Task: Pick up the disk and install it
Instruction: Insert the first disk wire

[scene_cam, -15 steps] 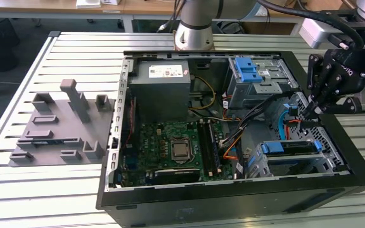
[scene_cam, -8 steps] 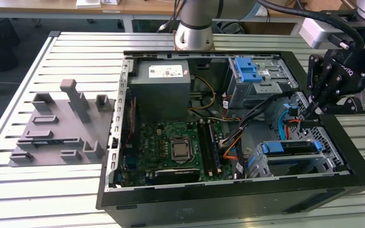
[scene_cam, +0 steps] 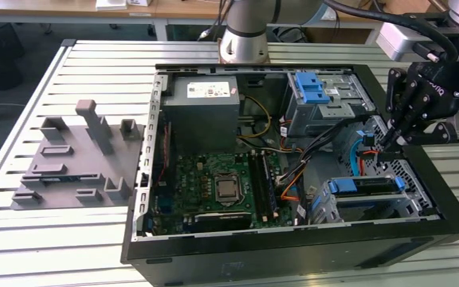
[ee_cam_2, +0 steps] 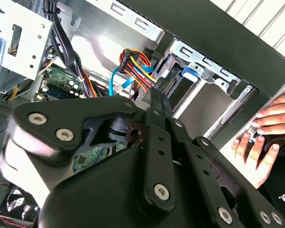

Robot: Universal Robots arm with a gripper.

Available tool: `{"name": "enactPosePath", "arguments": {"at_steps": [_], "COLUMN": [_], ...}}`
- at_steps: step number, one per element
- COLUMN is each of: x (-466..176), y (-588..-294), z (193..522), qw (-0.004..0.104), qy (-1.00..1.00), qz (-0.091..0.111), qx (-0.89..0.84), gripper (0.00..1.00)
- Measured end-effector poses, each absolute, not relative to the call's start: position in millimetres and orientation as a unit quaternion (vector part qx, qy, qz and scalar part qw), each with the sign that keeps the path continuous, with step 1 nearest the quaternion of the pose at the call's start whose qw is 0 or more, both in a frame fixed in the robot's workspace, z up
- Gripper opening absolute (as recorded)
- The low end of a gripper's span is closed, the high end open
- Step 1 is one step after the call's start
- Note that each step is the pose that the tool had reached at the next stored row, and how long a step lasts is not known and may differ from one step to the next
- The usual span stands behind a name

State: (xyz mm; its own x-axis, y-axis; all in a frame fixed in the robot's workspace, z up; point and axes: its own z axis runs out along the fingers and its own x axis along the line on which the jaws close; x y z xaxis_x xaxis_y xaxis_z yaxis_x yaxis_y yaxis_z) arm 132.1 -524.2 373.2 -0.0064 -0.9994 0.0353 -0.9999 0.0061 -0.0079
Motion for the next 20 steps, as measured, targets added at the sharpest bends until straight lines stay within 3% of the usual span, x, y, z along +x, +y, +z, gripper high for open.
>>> {"name": "enactPosePath", "arguments": {"at_steps": [1,8,9,14,20], "x": [132.1,132.1,132.1,132.1,132.1], "y": [-524.2,-524.2,-524.1,-524.2,-524.2], "z": [373.2,373.2,373.1,372.8,371.0], "qw": [0.010,0.010,0.010,0.017,0.018], "qy": [-0.709,-0.709,-0.709,-0.709,-0.709], "qz": [0.015,0.015,0.016,0.023,0.024], "qx": [0.705,0.705,0.705,0.705,0.705], "gripper": [0.18,0.19,0.25,0.25,0.25]}}
